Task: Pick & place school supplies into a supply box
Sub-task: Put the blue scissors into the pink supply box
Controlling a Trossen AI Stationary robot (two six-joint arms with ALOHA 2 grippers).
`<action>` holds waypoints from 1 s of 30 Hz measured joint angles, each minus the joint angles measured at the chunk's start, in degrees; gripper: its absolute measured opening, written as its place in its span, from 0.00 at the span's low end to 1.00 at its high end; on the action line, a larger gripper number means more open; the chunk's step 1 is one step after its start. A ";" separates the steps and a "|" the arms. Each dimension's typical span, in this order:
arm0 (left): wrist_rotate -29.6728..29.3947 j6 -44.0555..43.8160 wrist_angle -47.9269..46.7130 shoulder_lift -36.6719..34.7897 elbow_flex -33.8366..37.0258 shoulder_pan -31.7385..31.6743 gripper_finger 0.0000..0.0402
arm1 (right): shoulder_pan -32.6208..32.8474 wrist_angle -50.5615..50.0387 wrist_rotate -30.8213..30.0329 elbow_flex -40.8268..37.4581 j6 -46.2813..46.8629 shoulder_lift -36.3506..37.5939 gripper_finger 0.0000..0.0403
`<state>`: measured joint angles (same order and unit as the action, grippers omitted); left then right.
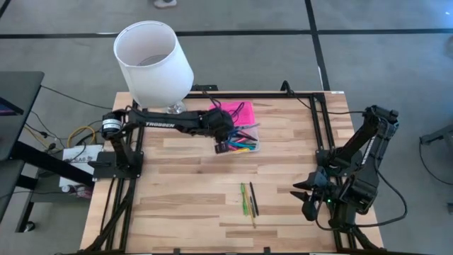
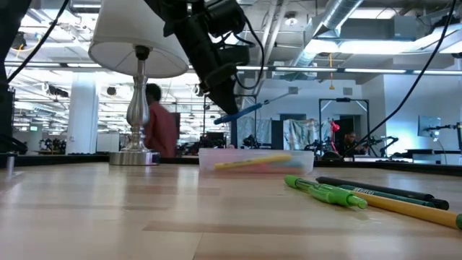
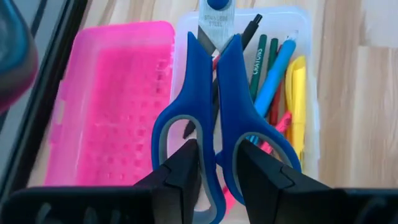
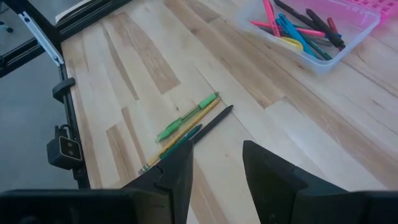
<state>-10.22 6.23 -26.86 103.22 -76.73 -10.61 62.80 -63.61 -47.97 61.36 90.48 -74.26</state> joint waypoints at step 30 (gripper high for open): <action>6.52 15.66 -8.30 6.67 -2.32 -4.86 0.32 | -2.21 2.62 3.07 -0.04 -0.31 0.01 0.33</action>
<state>-3.70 21.89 -35.16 109.89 -79.05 -15.47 60.59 -60.99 -44.89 61.32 90.17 -74.25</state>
